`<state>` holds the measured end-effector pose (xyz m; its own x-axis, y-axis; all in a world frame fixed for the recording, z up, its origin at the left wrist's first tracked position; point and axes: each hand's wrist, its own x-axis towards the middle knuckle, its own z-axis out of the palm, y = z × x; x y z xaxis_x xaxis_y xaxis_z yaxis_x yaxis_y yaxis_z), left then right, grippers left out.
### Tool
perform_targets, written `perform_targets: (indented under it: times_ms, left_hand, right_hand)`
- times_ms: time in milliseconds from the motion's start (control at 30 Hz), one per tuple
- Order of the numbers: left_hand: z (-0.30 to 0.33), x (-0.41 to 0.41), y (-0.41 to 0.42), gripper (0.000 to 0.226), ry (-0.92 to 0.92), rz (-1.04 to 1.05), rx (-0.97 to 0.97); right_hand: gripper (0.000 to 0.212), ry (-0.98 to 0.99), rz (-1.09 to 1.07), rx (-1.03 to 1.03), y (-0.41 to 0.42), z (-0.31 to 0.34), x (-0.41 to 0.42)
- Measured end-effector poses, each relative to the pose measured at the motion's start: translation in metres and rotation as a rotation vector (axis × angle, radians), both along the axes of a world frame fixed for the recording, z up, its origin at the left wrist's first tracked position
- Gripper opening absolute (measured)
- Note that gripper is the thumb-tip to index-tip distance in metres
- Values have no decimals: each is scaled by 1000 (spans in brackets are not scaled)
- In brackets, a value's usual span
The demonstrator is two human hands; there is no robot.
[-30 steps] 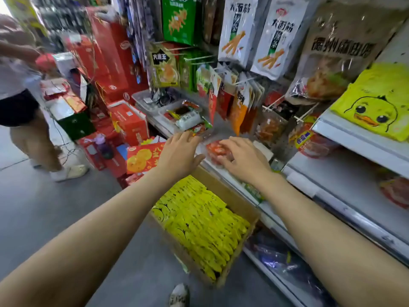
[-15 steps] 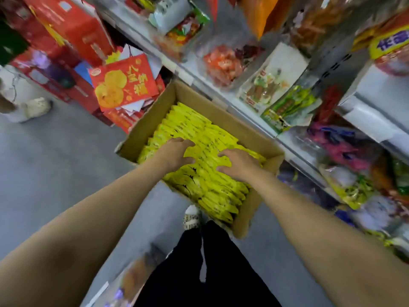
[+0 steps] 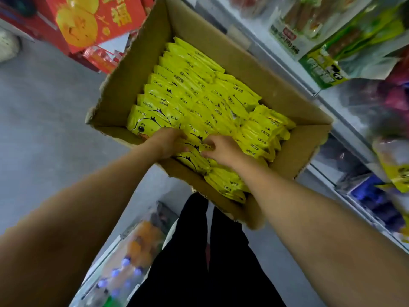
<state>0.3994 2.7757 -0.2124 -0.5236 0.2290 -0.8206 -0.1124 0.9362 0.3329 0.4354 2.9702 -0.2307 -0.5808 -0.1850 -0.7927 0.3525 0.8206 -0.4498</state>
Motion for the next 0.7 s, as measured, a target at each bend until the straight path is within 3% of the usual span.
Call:
perform_targets:
  times_ms: [167,333,533,700]
  left_hand:
    - [-10,-4,-6,50,-16,52,50]
    - [-13,-13,-12,38,-39,38,49]
    - [-23,-16,-13,34,-66,-4,49]
    - [-43,-16,-7,55,-158,-152,26]
  right_hand:
    - [47,35,25,121,-19,-24,-3]
    - [8,65,-50,131,-21,-37,-6]
    - [17,133,-352,-104,19,-15,-22]
    - [25,260,-405,-54,49,-6,-32]
